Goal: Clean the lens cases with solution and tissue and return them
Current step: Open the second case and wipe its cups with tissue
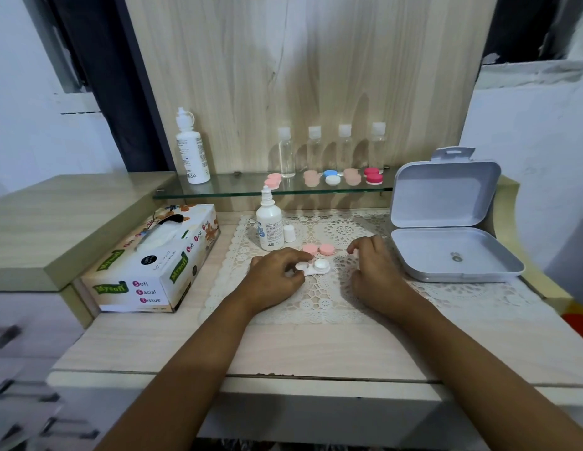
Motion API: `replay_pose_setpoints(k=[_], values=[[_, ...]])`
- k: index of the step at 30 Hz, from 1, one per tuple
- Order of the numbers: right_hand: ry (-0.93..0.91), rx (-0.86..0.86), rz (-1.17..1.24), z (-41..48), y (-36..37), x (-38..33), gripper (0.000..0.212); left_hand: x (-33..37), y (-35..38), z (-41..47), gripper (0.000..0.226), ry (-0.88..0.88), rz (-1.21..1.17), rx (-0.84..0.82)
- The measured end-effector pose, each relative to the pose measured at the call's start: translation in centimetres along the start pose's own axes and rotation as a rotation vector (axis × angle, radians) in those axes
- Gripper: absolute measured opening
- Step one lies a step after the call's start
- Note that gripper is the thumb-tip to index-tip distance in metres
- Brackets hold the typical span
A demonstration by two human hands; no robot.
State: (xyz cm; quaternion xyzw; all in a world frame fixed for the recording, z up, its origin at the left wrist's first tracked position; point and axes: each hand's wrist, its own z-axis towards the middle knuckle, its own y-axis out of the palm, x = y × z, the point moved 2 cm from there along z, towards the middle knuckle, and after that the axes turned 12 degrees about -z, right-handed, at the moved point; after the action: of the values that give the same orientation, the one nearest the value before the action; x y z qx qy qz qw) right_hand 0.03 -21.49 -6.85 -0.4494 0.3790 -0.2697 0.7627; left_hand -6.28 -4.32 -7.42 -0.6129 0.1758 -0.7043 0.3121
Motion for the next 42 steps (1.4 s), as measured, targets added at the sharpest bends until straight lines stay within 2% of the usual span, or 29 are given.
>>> replay_pose_setpoints(k=[2, 5, 9, 11, 16, 20, 24, 28, 33, 42], values=[[-0.01, 0.01, -0.005, -0.1, 0.0, 0.0, 0.048, -0.1, -0.1, 0.0, 0.044, 0.005, -0.02, 0.016], [-0.031, 0.041, -0.018, -0.3, 0.0, 0.1, 0.045, 0.0, -0.4, 0.1, 0.038, 0.01, 0.018, 0.05], [-0.049, 0.115, -0.066, 0.0, 0.1, 0.5, 0.039, -0.5, -1.1, 0.3, 0.038, -0.032, 0.338, 0.078], [-0.07, 0.128, -0.087, 0.1, 0.1, 0.7, 0.036, -0.9, -1.4, 0.3, 0.036, -0.085, 0.4, 0.061], [-0.077, 0.112, -0.13, -0.3, -0.1, 0.3, 0.031, -0.9, -1.6, 0.0, 0.041, -0.092, 0.389, -0.024], [-0.004, 0.081, -0.069, -0.2, -1.2, 0.1, 0.03, -0.4, -2.4, -0.8, 0.045, -0.114, 0.313, -0.116], [-0.035, 0.043, -0.075, 0.2, -2.7, -0.8, 0.036, 0.6, -4.2, -2.6, 0.047, -0.068, 0.262, -0.069], [-0.105, 0.055, -0.004, -0.4, -3.2, -3.9, 0.036, 2.0, -6.7, -4.8, 0.047, 0.022, 0.328, -0.005], [-0.224, 0.046, 0.064, -1.1, -2.8, -9.4, 0.036, 2.7, -10.9, -8.7, 0.046, 0.039, 0.432, 0.106], [-0.478, 0.014, 0.172, -2.4, -0.1, -22.4, 0.036, 0.1, -19.4, -19.8, 0.043, -0.091, 0.482, 0.307]])
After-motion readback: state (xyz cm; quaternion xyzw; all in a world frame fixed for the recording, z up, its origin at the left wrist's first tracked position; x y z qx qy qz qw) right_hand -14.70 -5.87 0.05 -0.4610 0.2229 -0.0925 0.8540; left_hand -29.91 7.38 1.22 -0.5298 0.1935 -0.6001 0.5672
